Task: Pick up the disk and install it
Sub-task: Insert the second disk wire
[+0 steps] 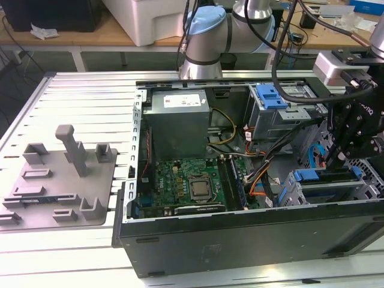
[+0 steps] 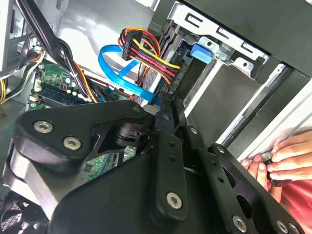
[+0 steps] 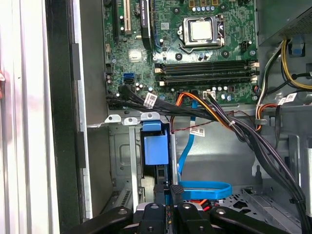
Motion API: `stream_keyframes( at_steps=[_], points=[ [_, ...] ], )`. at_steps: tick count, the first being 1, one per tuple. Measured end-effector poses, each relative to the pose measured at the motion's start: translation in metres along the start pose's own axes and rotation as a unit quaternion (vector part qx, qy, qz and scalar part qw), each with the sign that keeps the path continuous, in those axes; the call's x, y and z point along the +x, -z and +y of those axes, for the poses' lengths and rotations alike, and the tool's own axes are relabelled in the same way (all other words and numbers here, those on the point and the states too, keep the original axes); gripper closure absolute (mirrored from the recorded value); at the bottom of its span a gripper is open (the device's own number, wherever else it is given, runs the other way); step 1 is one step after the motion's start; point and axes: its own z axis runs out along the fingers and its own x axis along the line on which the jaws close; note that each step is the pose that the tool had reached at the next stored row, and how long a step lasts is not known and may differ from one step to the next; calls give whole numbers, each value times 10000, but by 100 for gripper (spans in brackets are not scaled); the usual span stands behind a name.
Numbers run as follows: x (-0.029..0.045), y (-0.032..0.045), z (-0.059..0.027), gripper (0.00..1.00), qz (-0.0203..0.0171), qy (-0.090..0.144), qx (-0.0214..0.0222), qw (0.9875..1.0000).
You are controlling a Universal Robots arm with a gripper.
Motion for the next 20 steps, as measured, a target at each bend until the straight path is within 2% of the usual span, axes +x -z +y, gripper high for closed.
stream_keyframes(
  at_steps=[20],
  points=[
    [-20,-40,-22,84,-1,0,-1,10000]
  ],
)
